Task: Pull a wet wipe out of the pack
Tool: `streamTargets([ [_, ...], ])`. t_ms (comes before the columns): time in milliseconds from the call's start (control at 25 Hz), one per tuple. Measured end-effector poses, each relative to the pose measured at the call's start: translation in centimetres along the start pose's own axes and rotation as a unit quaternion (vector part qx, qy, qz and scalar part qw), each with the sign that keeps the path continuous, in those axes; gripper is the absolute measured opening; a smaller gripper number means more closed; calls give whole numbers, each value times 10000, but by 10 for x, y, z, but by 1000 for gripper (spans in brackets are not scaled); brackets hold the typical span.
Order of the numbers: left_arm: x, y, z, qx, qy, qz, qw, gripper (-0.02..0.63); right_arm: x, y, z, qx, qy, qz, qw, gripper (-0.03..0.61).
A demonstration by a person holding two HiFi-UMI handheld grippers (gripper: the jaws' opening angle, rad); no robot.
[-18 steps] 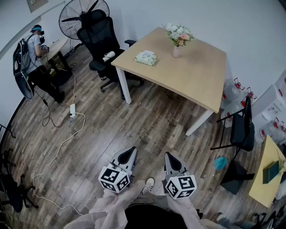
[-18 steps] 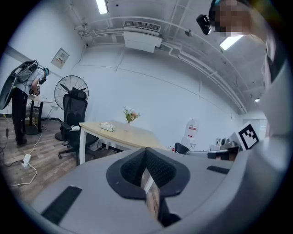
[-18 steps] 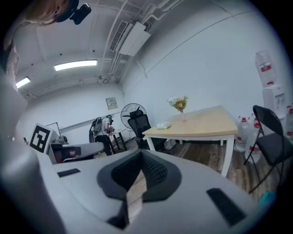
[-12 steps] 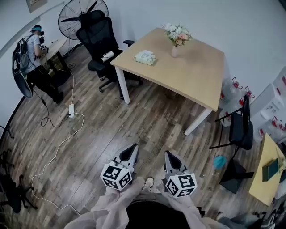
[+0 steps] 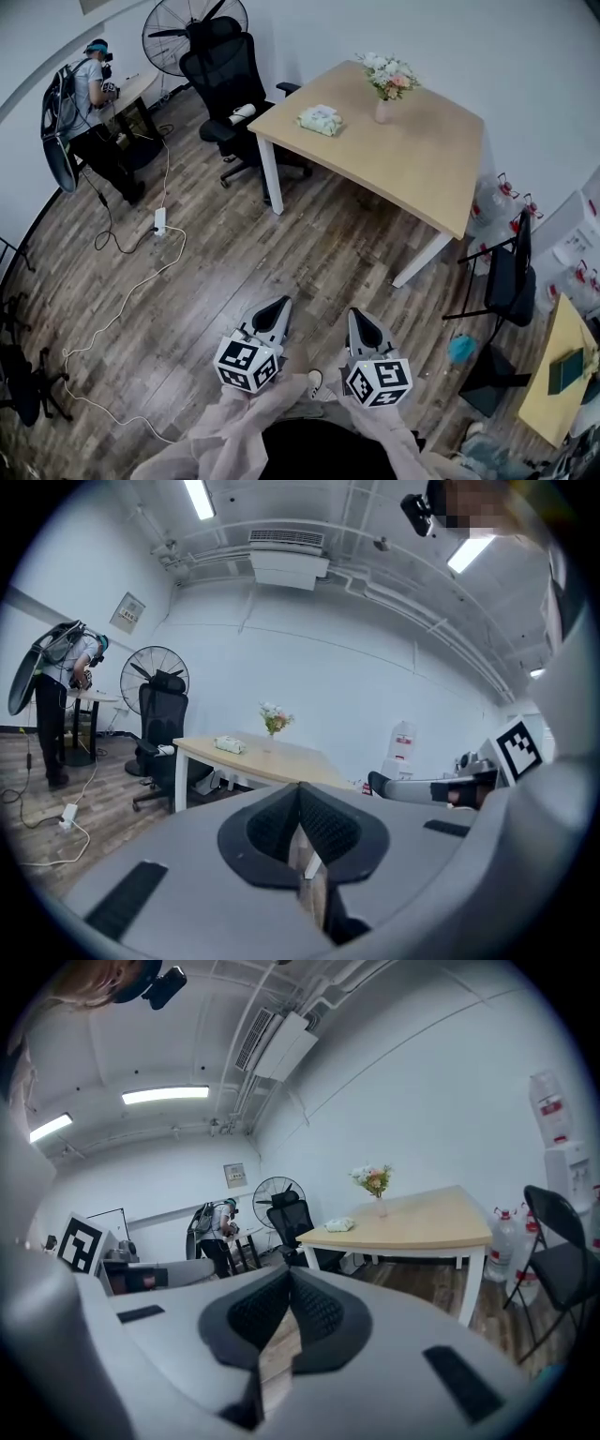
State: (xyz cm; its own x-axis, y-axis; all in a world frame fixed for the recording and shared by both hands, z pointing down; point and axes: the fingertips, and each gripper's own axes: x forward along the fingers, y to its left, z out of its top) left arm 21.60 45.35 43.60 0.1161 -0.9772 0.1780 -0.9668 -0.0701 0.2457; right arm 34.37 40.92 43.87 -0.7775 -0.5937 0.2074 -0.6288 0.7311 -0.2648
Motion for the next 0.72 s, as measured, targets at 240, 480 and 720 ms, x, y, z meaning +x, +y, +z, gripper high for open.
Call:
streamTargets([
  [240,-2,4,1,-41,-26,108,9999,12,7,0,-2,60,27,48,10000,11],
  [480,5,15,-4,-92,57,185,9998,12,18,-4,-2,11,88,34,10000,11],
  [720,29,30,9,-68,81,166,9998,12,47,-9,9,-58,207,126,9997,11],
])
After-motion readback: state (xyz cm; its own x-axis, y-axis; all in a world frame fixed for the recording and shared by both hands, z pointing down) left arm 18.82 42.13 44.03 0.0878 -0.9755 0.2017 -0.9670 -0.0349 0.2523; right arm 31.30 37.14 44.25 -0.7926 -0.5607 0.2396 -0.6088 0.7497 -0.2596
